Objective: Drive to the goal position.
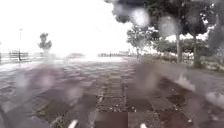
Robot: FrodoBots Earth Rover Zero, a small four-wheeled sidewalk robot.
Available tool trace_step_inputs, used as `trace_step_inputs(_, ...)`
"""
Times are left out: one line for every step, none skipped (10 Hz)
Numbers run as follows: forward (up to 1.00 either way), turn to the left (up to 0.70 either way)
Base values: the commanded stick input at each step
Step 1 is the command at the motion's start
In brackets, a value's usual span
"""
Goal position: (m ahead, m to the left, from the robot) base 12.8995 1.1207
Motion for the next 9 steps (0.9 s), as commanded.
trace_step_inputs(0.70, 0.00)
trace_step_inputs(0.70, 0.00)
trace_step_inputs(0.70, 0.00)
trace_step_inputs(0.70, 0.00)
trace_step_inputs(0.70, 0.00)
trace_step_inputs(0.70, 0.00)
trace_step_inputs(0.70, 0.00)
trace_step_inputs(0.70, 0.00)
trace_step_inputs(0.70, 0.00)
